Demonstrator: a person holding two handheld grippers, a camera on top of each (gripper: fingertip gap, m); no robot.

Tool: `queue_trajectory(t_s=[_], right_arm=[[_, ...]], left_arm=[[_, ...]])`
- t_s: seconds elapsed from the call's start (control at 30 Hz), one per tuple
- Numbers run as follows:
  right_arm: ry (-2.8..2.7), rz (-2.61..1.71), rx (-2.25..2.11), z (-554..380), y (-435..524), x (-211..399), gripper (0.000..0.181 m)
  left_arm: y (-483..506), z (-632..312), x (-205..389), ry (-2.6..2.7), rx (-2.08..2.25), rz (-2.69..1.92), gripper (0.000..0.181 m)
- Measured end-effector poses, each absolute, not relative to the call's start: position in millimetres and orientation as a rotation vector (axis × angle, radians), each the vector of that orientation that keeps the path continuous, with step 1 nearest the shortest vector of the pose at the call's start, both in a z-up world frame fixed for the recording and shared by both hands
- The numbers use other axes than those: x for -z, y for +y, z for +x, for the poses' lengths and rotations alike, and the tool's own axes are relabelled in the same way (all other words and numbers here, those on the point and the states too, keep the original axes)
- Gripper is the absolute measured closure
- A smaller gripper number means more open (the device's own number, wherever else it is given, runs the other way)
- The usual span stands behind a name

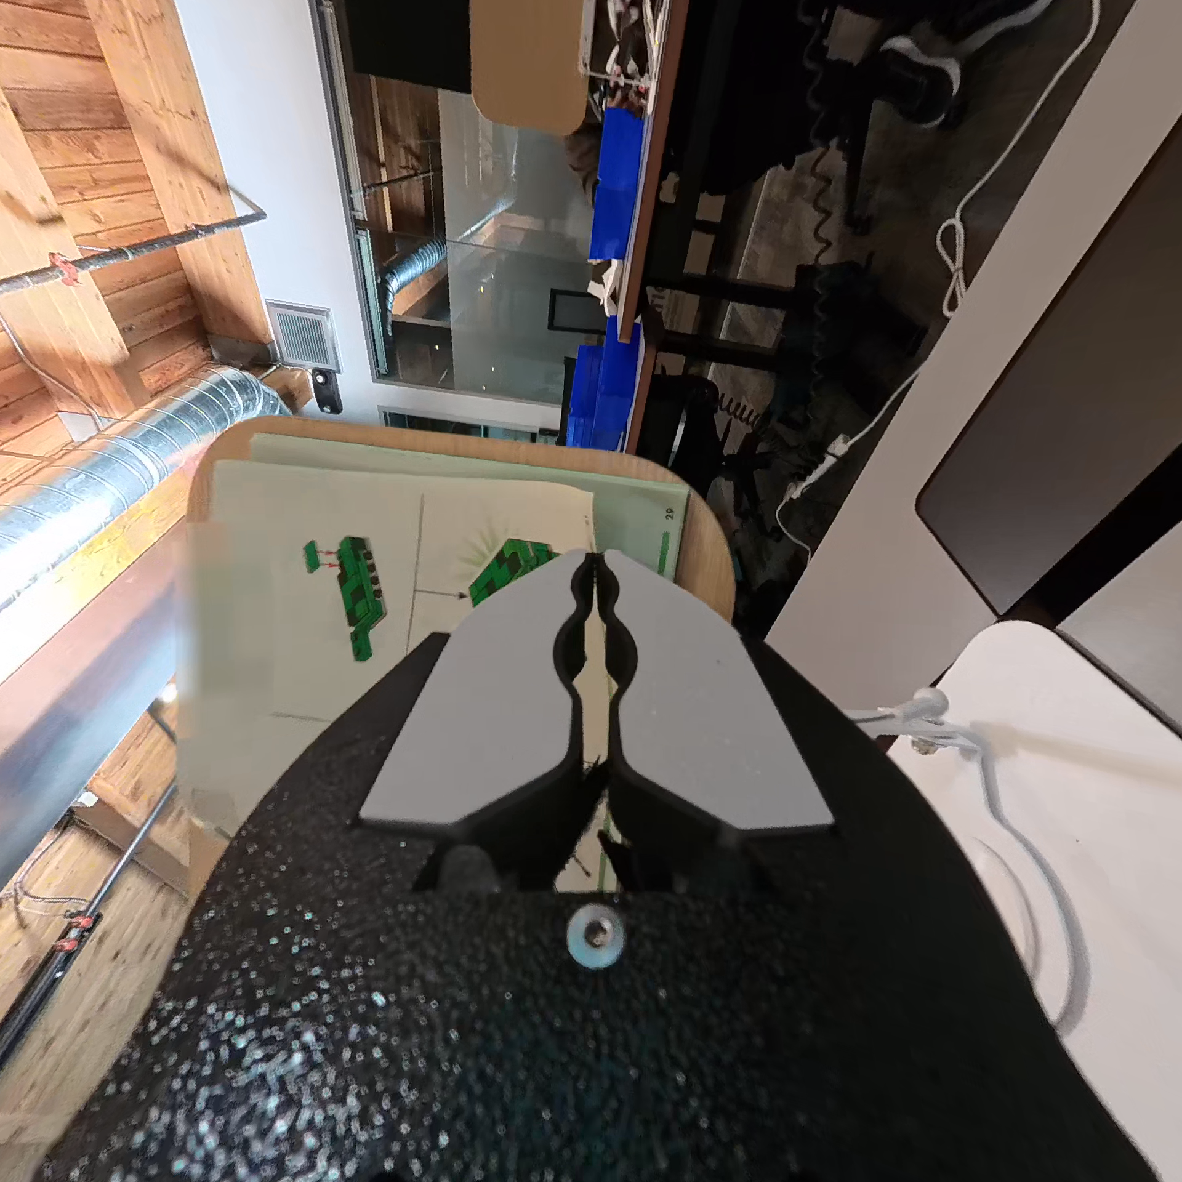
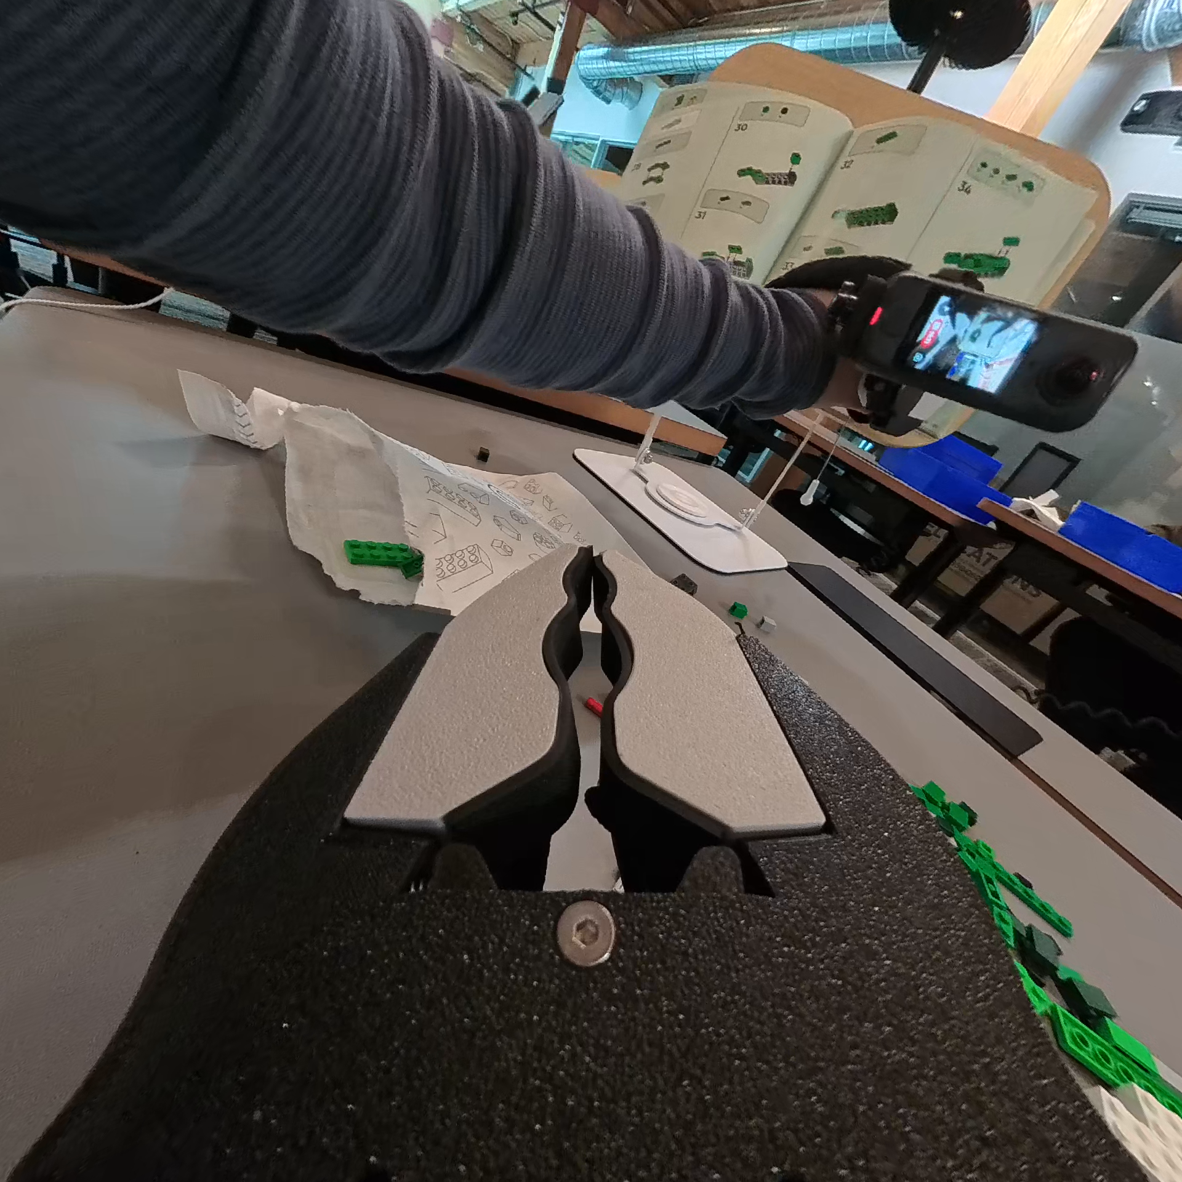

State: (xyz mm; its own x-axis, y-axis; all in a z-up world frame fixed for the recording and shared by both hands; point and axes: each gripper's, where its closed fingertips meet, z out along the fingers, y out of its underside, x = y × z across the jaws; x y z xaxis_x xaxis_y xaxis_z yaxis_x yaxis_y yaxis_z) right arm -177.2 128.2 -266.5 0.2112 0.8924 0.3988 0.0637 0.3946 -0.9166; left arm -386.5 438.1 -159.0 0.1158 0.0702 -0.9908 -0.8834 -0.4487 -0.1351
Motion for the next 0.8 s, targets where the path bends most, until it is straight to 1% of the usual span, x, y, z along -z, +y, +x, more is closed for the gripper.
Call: queue_trajectory(t_s=[0.17,0.27,0.4,0.5,0.6,0.8], right_arm=[[-1.234,-1.01,-0.737,-177.4,127.6,267.1,0.181],[-1.237,-1.007,-0.736,-177.6,127.1,267.4,0.181],[-1.24,-1.004,-0.733,-177.9,126.8,267.8,0.181],[-1.245,-1.002,-0.729,-178.2,126.4,268.3,0.181],[-1.249,-1.0,-0.725,-178.6,126.0,268.9,0.181],[-1.253,-0.999,-0.721,-179.0,125.8,269.6,0.181]], left_arm=[[416.2,-375.1,147.6,0.681,-1.239,-1.459,0.181],[394.2,-364.9,138.3,0.546,-0.971,-1.374,0.181],[347.9,-374.6,110.4,0.191,-0.552,-1.233,0.181],[323.8,-378.9,99.8,0.09,-0.266,-1.149,0.181],[311.3,-385.7,99.3,0.058,-0.158,-1.124,0.181],[302.4,-390.3,96.8,0.047,-0.088,-1.118,0.181]])
